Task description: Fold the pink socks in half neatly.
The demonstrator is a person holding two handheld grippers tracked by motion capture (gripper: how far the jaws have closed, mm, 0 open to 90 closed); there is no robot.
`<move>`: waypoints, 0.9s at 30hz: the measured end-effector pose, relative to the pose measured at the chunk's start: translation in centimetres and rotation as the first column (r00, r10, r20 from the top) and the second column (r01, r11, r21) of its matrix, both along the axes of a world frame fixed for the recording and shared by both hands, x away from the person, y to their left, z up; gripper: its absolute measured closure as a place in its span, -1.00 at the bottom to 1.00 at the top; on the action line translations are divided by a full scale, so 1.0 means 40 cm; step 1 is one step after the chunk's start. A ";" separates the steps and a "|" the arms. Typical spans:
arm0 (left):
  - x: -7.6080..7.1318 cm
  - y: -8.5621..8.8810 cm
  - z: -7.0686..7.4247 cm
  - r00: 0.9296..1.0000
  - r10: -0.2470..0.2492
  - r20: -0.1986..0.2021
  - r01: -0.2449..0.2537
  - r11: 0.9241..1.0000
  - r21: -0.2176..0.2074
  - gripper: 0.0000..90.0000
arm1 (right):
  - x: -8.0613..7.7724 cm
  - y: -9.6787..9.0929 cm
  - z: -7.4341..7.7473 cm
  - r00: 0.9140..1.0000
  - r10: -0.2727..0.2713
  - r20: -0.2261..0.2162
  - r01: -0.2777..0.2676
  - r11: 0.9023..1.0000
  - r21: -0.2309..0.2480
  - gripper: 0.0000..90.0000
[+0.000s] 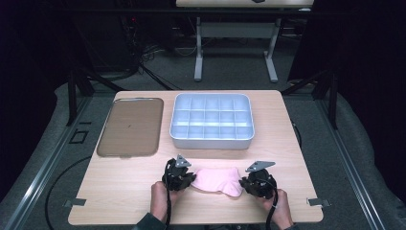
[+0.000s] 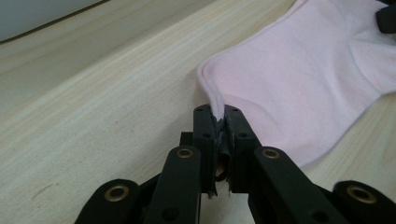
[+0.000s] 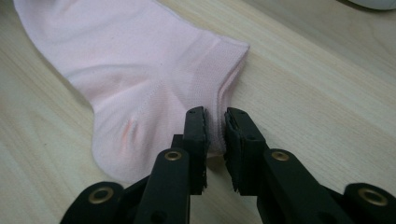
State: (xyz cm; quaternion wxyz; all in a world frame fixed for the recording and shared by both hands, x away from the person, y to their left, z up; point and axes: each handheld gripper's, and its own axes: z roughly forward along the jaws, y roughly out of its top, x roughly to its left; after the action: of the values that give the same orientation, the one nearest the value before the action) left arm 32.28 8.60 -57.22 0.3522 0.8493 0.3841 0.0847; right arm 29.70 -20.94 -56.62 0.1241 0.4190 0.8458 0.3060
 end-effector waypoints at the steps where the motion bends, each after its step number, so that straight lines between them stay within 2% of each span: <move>1: 0.000 0.000 0.000 1.000 0.000 0.000 0.000 1.000 0.000 0.89 | 0.002 -0.003 0.001 1.000 0.005 -0.003 -0.005 1.000 -0.008 0.74; 7: -0.016 -0.007 -0.004 1.000 -0.011 0.003 0.011 1.000 -0.019 0.85 | 0.018 -0.019 0.000 1.000 -0.009 0.008 0.009 1.000 -0.014 0.74; 11: -0.016 -0.002 0.001 1.000 -0.013 0.012 0.013 0.999 -0.039 0.62 | 0.021 -0.024 -0.001 1.000 -0.006 0.014 0.006 1.000 -0.006 0.68; 12: -0.019 0.007 0.007 0.999 -0.005 0.043 0.008 0.998 -0.069 0.56 | 0.020 -0.026 -0.002 1.000 -0.001 0.018 0.000 1.000 0.006 0.65; 13: -0.019 0.007 0.007 0.999 -0.005 0.043 0.008 0.998 -0.069 0.54 | 0.019 -0.032 0.000 1.000 0.009 0.020 -0.010 1.000 0.008 0.61; 14: -0.022 0.018 0.017 0.998 0.004 0.057 0.001 0.996 -0.087 0.49 | 0.017 -0.041 0.004 1.000 0.016 0.021 -0.016 0.999 0.032 0.57; 15: -0.022 0.018 0.017 0.998 0.004 0.057 0.001 0.996 -0.087 0.47 | 0.017 -0.041 0.004 1.000 0.016 0.021 -0.016 0.999 0.032 0.57; 16: -0.021 0.027 0.022 0.998 0.004 0.063 0.002 0.995 -0.097 0.44 | 0.012 -0.059 0.010 1.000 0.003 0.019 -0.005 0.995 0.097 0.53; 18: -0.019 0.031 0.022 0.998 0.002 0.066 0.004 0.995 -0.098 0.40 | 0.009 -0.065 0.013 1.000 -0.001 0.019 -0.001 0.995 0.103 0.50; 20: -0.015 0.031 0.019 0.998 0.003 0.061 0.003 0.995 -0.098 0.38 | 0.003 -0.067 0.014 1.000 -0.005 0.015 0.003 0.990 0.140 0.49; 21: -0.013 0.030 0.017 0.998 -0.001 0.063 0.006 0.996 -0.087 0.37 | -0.001 -0.060 0.011 1.000 -0.008 0.013 0.006 0.992 0.130 0.49; 22: -0.012 0.021 0.012 0.997 -0.004 0.073 0.008 0.999 -0.049 0.37 | 0.000 -0.055 0.008 1.000 -0.013 0.010 0.012 0.992 0.122 0.49; 27: -0.011 0.010 -0.008 0.997 -0.018 0.075 0.020 0.999 -0.034 0.45 | 0.005 -0.049 -0.003 1.000 -0.027 0.003 0.027 0.996 0.087 0.57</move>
State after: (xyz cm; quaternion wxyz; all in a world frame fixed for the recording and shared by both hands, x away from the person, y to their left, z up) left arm 31.83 9.00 -57.52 0.3819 0.8428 0.3641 0.1062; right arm 29.89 -22.92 -56.74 0.1118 0.4347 0.8256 0.3418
